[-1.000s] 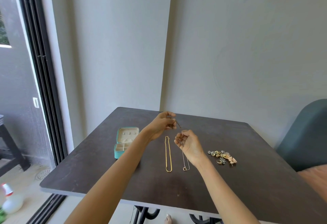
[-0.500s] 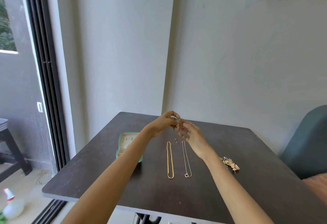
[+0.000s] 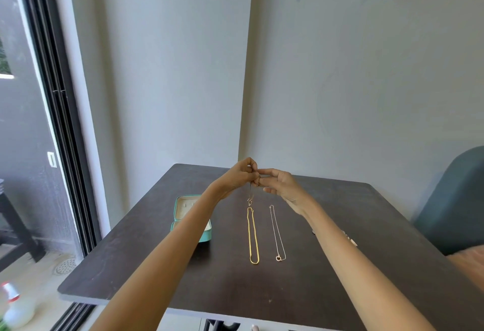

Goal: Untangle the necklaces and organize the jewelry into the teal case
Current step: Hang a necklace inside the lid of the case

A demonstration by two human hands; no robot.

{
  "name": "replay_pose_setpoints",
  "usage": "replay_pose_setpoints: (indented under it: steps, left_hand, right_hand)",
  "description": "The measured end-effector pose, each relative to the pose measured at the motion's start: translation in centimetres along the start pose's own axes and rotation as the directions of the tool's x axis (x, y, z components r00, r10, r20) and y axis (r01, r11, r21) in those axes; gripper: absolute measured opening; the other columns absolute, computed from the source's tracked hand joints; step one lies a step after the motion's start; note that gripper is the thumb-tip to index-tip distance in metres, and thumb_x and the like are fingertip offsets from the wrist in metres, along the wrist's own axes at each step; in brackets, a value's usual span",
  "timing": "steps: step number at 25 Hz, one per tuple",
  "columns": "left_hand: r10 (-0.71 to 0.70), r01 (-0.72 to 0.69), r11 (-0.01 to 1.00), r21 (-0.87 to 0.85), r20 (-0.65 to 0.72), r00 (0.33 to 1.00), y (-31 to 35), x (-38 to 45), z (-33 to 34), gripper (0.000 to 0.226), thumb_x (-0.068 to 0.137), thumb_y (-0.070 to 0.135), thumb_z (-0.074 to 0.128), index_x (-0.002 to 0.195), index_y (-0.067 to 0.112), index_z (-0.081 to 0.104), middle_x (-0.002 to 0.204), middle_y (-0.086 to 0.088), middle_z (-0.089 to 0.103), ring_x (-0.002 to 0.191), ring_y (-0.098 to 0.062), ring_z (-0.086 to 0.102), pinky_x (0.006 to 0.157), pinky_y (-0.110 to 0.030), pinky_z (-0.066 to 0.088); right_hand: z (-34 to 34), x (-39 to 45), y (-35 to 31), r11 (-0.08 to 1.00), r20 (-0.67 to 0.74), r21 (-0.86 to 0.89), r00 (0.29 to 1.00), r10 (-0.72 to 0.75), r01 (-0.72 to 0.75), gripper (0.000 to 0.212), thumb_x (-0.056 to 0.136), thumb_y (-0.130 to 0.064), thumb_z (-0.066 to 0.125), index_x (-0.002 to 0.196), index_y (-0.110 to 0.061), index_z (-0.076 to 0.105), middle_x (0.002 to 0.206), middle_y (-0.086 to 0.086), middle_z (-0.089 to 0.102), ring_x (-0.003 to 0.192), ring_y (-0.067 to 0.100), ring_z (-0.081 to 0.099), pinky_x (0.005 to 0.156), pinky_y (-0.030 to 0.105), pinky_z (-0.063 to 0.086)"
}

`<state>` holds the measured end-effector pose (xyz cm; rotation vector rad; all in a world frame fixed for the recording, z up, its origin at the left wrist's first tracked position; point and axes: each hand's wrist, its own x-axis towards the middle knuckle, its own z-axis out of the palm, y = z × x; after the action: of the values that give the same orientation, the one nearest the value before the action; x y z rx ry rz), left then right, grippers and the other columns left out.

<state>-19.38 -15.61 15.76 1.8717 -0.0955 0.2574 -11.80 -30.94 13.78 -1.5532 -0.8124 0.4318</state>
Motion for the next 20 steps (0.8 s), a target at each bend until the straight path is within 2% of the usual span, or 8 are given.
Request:
replay_pose_setpoints:
  steps: [2,4,7,9,12,15,18,20]
  left_hand:
    - [-0.003,0.002,1.000,0.017,0.012,1.000,-0.2,0.4,-0.2,0.022,0.093,-0.007,0.043,0.084,0.012,0.039,0.072,-0.008,0.056,0.061,-0.014,0.051,0.069,-0.022,0.044]
    - [-0.005,0.005,1.000,0.021,0.018,1.000,-0.5,0.7,-0.3,0.022,0.093,-0.007,0.043,0.084,0.013,0.038,0.071,-0.008,0.057,0.060,-0.014,0.051,0.069,-0.023,0.044]
    - [-0.003,0.003,1.000,0.019,0.000,1.000,-1.1,1.2,-0.1,0.024,0.093,-0.007,0.043,0.082,0.014,0.036,0.071,-0.008,0.057,0.063,-0.016,0.050,0.071,-0.024,0.044]
    - [0.000,0.000,1.000,0.009,-0.017,1.000,-1.5,1.4,-0.1,0.025,0.093,-0.006,0.042,0.080,0.014,0.035,0.071,-0.007,0.056,0.063,-0.016,0.051,0.071,-0.025,0.043]
    - [0.012,-0.012,1.000,0.007,-0.018,1.000,-2.2,1.5,-0.1,0.026,0.093,-0.006,0.043,0.080,0.014,0.033,0.070,-0.007,0.055,0.062,-0.015,0.054,0.071,-0.022,0.044]
    - [0.033,-0.032,0.999,0.027,-0.032,0.999,-2.6,1.3,0.0,0.026,0.094,-0.005,0.043,0.081,0.015,0.032,0.069,-0.008,0.056,0.064,-0.017,0.053,0.072,-0.025,0.043]
    - [0.068,-0.066,0.998,0.022,-0.072,0.995,-2.9,1.2,0.0,0.025,0.094,-0.003,0.044,0.082,0.014,0.031,0.069,-0.009,0.057,0.064,-0.018,0.052,0.072,-0.025,0.042]
    - [0.071,-0.069,0.997,0.035,-0.073,0.995,-3.0,1.0,-0.1,0.023,0.094,-0.004,0.044,0.085,0.012,0.032,0.070,-0.009,0.057,0.065,-0.018,0.052,0.072,-0.025,0.043]
  right_hand:
    - [-0.2,0.3,0.2,0.998,0.029,0.022,0.998,0.052,-0.052,0.033,0.087,-0.014,0.064,0.119,-0.017,0.058,0.106,0.010,0.071,0.108,0.019,0.063,0.092,0.031,0.045]
    - [-0.4,0.5,0.5,0.998,0.082,0.002,0.995,0.062,-0.062,0.039,0.085,-0.010,0.065,0.123,-0.018,0.056,0.106,0.010,0.070,0.107,0.018,0.063,0.094,0.032,0.044]
    - [-0.7,0.8,0.6,0.999,0.105,-0.038,0.994,0.031,-0.027,0.040,0.083,-0.010,0.069,0.120,-0.021,0.058,0.101,0.009,0.071,0.098,0.013,0.064,0.087,0.024,0.047]
    - [-0.9,1.1,0.6,0.999,0.086,-0.054,0.996,0.010,-0.005,0.035,0.084,-0.013,0.069,0.116,-0.023,0.060,0.098,0.008,0.072,0.096,0.010,0.066,0.081,0.018,0.047]
    - [-1.4,1.5,0.7,0.997,0.058,-0.074,0.998,-0.014,0.018,0.026,0.085,-0.011,0.068,0.109,-0.020,0.067,0.097,0.004,0.073,0.094,0.006,0.066,0.084,0.016,0.049]
    - [-1.7,1.8,0.6,0.981,0.017,-0.191,0.999,-0.030,0.033,0.014,0.084,-0.012,0.069,0.097,-0.018,0.072,0.089,-0.001,0.073,0.085,0.002,0.065,0.078,0.012,0.048]
    - [-1.3,2.1,0.4,0.957,-0.048,-0.290,0.998,-0.047,0.031,0.006,0.083,-0.016,0.071,0.082,-0.021,0.074,0.079,-0.001,0.072,0.075,0.004,0.064,0.078,0.017,0.051]
    - [-1.0,2.3,0.3,0.916,-0.061,-0.401,0.997,-0.057,0.028,0.012,0.082,-0.019,0.072,0.074,-0.028,0.074,0.078,-0.002,0.073,0.073,0.001,0.065,0.080,0.022,0.051]
